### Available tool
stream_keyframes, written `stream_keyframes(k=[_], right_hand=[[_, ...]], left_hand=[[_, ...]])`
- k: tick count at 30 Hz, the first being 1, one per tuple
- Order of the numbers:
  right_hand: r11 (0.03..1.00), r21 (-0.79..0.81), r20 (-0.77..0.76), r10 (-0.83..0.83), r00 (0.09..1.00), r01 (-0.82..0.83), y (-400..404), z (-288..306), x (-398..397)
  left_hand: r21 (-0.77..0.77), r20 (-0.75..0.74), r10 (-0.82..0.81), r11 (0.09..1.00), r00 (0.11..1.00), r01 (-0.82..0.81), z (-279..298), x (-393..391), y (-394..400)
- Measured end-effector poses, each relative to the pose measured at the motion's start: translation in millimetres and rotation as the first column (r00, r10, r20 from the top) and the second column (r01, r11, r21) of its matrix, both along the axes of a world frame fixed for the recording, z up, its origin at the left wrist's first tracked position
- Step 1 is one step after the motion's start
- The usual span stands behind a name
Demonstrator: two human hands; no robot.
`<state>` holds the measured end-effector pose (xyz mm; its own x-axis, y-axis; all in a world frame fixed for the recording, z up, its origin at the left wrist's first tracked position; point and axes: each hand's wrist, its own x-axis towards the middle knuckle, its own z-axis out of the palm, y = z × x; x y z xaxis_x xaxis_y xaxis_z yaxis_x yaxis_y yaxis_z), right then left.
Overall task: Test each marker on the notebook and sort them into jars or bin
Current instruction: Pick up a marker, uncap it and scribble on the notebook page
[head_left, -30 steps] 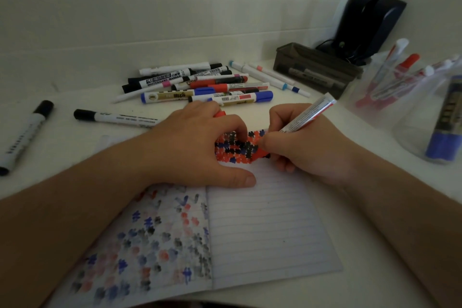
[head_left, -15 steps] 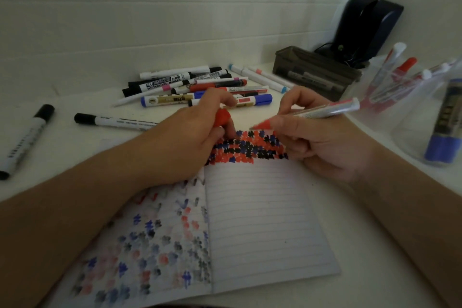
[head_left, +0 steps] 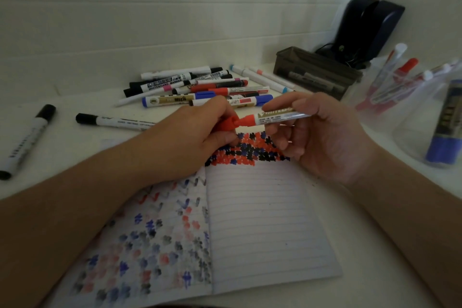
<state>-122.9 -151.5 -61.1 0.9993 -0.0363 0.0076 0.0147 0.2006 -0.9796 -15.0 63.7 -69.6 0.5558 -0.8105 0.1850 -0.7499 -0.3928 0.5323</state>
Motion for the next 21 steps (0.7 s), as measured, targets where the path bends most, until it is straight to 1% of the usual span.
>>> stream_keyframes(k=[3, 6, 7, 9, 10, 12, 13, 14, 15, 18, 21], right_hand=[[0.999, -0.025, -0.006, -0.043, 0.999, 0.043, 2.0, -0.2, 1.2], [0.987, -0.097, 0.018, -0.125, 0.992, 0.126, 4.1, -0.9, 2.4], [0.980, -0.132, 0.042, -0.145, 0.989, 0.149, 4.3, -1.6, 2.5], [0.957, -0.232, 0.132, -0.147, 0.980, 0.175, 4.1, -0.4, 0.5], [0.924, -0.324, 0.198, -0.141, 0.970, 0.201, 3.3, 0.3, -1.4], [0.808, -0.524, 0.312, -0.114, 0.943, 0.271, 3.1, 1.1, -5.2], [0.763, -0.576, 0.339, -0.101, 0.935, 0.291, 4.3, 1.5, -6.4], [0.747, -0.598, 0.346, -0.084, 0.934, 0.289, 5.9, 1.2, -7.1], [0.757, -0.594, 0.336, -0.077, 0.939, 0.275, 7.9, 0.9, -7.2], [0.827, -0.511, 0.270, -0.104, 0.957, 0.234, 12.2, 2.2, -5.5], [0.869, -0.451, 0.233, -0.104, 0.967, 0.202, 14.9, 1.8, -2.8]], left_hand=[[-0.028, 0.020, 0.000, 1.000, 1.000, 0.000, -0.7, -0.5, -1.1], [-0.103, 0.042, -0.001, 0.995, 0.999, 0.005, -0.3, -2.8, -0.6], [-0.135, 0.028, 0.008, 0.991, 1.000, -0.004, -0.4, -2.6, 0.4], [-0.198, -0.048, 0.037, 0.979, 0.998, -0.045, -0.8, -0.5, 2.5], [-0.232, -0.098, 0.040, 0.971, 0.994, -0.062, -1.5, 1.6, 3.1], [-0.268, -0.148, 0.012, 0.962, 0.989, -0.052, -3.0, 5.2, 3.2], [-0.262, -0.149, -0.006, 0.964, 0.989, -0.034, -3.1, 5.3, 3.3], [-0.245, -0.139, -0.021, 0.969, 0.990, -0.014, -3.4, 4.8, 3.2], [-0.225, -0.121, -0.029, 0.974, 0.992, 0.001, -4.0, 4.3, 3.0], [-0.189, -0.042, -0.014, 0.982, 0.999, 0.006, -6.2, 4.4, 3.1], [-0.188, 0.055, 0.009, 0.982, 0.998, 0.001, -5.9, 3.4, 1.8]])
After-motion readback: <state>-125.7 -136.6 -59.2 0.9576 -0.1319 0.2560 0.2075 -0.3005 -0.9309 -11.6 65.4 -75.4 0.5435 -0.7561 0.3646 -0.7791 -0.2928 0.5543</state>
